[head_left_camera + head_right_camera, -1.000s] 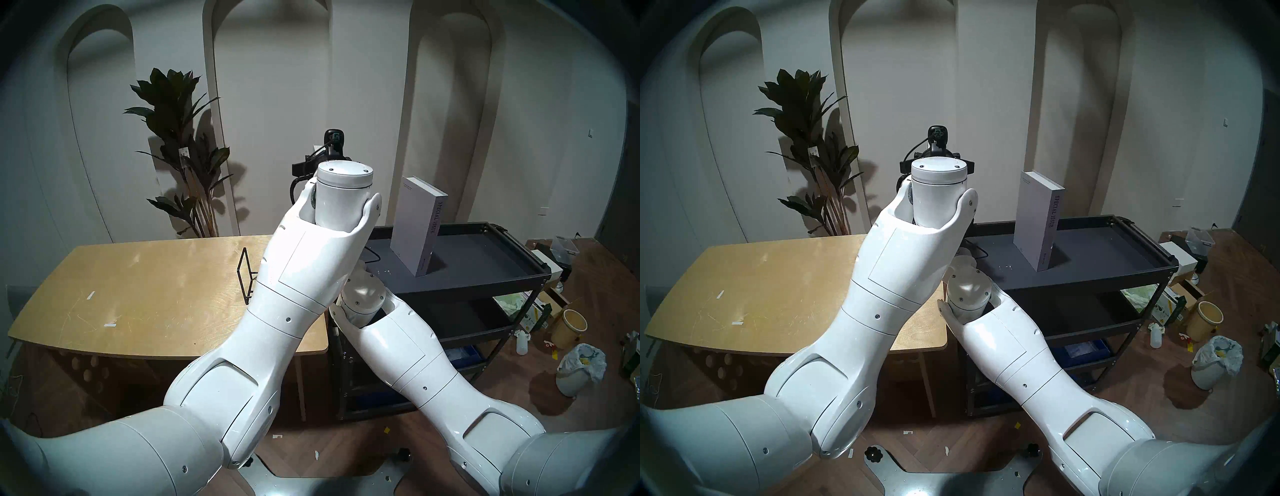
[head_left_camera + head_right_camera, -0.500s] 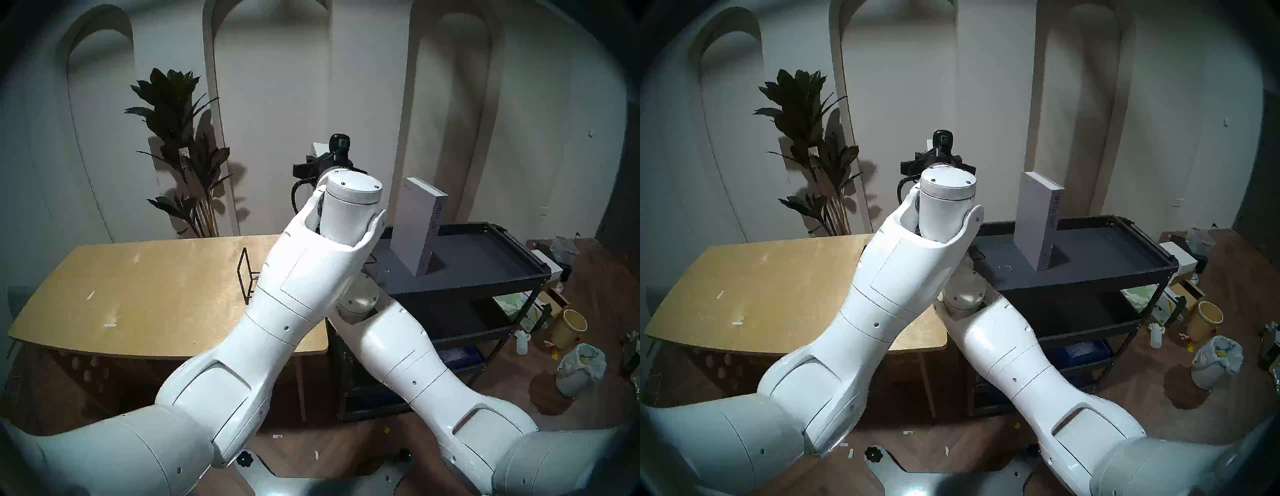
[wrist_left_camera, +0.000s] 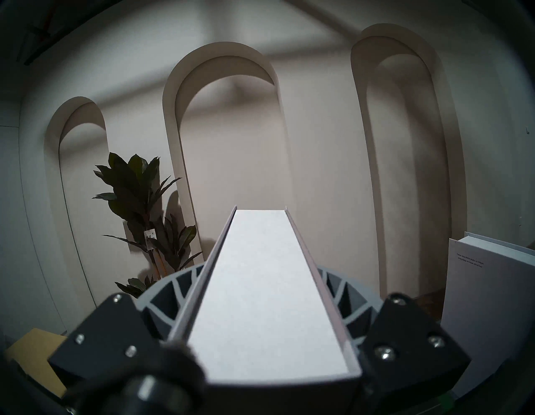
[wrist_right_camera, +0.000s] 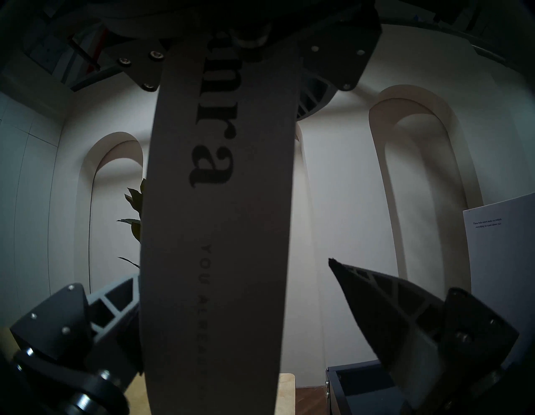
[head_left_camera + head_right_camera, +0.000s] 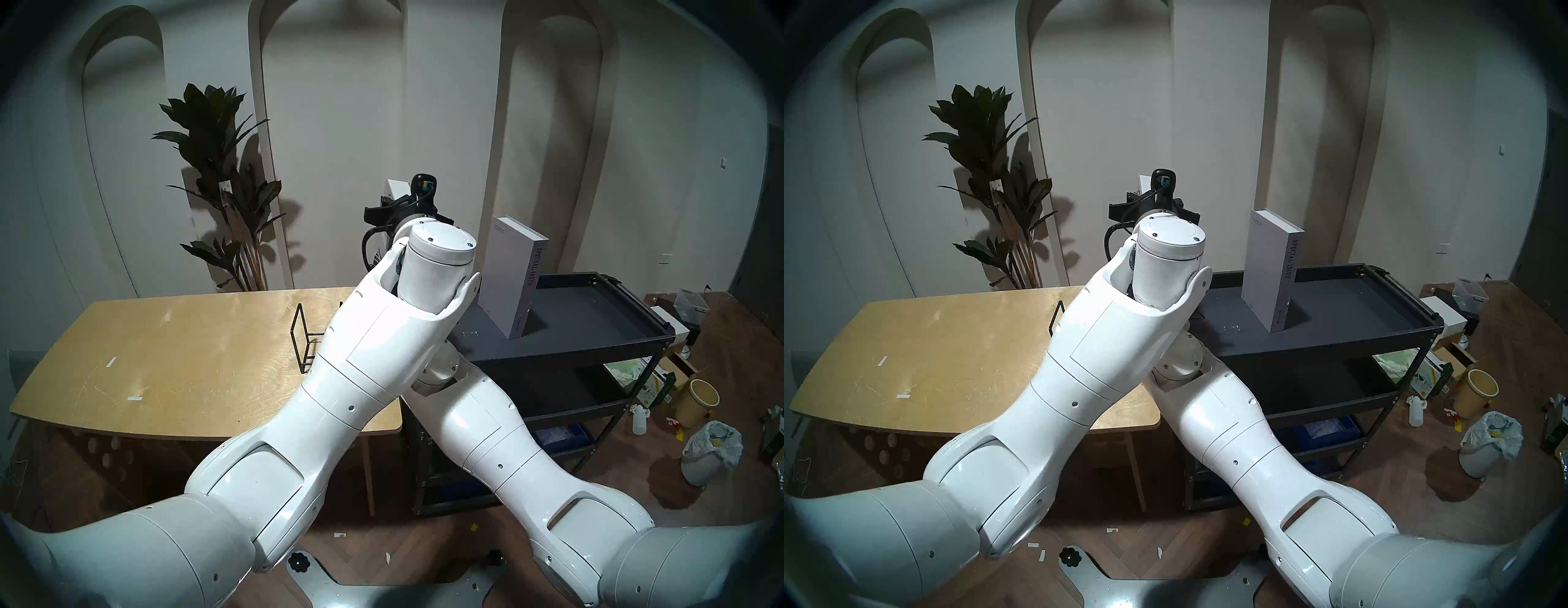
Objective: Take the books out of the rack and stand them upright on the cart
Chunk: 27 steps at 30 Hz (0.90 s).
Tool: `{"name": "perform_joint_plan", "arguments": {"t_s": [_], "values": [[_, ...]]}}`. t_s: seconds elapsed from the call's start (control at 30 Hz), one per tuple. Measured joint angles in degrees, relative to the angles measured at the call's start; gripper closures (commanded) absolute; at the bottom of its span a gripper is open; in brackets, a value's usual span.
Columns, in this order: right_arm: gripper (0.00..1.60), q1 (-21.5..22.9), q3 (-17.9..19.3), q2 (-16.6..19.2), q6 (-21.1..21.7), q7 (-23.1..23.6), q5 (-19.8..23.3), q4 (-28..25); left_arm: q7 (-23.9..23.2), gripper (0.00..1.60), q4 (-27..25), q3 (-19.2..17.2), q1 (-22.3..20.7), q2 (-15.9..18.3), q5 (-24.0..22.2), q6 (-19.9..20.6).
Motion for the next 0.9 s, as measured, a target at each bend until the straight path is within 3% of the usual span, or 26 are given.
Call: {"name": "perform_joint_plan", "arguments": {"t_s": [0.07, 0.13, 0.17, 0.2, 0.23, 0.27, 0.3, 0.33, 0.4, 0.47, 0.5, 0.77, 0.9], "values": [[0.1, 0.1, 0.0, -0.1, -0.3, -0.1, 0.1, 0.3, 0.1, 1.6, 0.4, 0.3, -0.1, 0.2, -0.2, -0.1], [0.48, 0.1, 0.0, -0.2, -0.6, -0.3, 0.2, 0.6, 0.3, 1.6, 0.8, 0.6, -0.2, 0.3, -0.4, -0.3], [0.78, 0.2, 0.0, -0.3, -0.7, -0.3, 0.3, 0.8, 0.4, 1.6, 1.1, 0.7, -0.3, 0.3, -0.6, -0.4], [0.83, 0.2, 0.0, -0.4, -0.8, -0.3, 0.4, 0.9, 0.4, 1.6, 1.3, 1.0, -0.3, 0.4, -0.9, -0.6], [1.05, 0.2, -0.1, -0.5, -0.8, -0.2, 0.4, 1.0, 0.4, 1.6, 1.4, 1.1, -0.4, 0.3, -1.1, -0.7], [1.14, 0.2, -0.3, -0.6, -0.9, -0.1, 0.5, 1.1, 0.4, 1.6, 1.6, 1.4, -0.5, 0.3, -1.4, -0.9], [1.5, 0.2, -0.4, -0.8, -1.0, -0.1, 0.5, 1.2, 0.4, 1.6, 1.8, 1.6, -0.6, 0.2, -1.6, -1.0], [1.6, 0.2, -0.4, -0.9, -1.1, -0.1, 0.6, 1.4, 0.6, 1.6, 2.0, 1.7, -0.7, 0.1, -1.8, -1.2], [1.6, 0.3, -0.3, -0.9, -1.3, -0.2, 0.9, 1.8, 0.9, 1.6, 2.6, 1.8, -1.0, 0.1, -2.4, -1.4], [1.6, 0.3, -0.3, -1.0, -1.4, -0.2, 1.0, 2.0, 1.1, 0.91, 3.1, 2.0, -1.2, 0.1, -2.8, -1.6], [1.6, 0.4, -0.3, -1.0, -1.4, -0.3, 1.1, 2.2, 1.3, 0.0, 3.3, 2.1, -1.3, 0.1, -3.1, -1.8], [1.6, 0.7, -0.1, -1.0, -1.5, -0.4, 1.3, 2.6, 1.5, 0.0, 2.8, 3.3, -1.8, 0.8, -4.7, -2.9], [1.6, 1.3, 0.4, -1.2, -0.1, -1.6, 1.3, 2.2, 0.7, 0.0, -0.7, 5.0, -2.1, 1.4, -4.4, -4.4]]}}
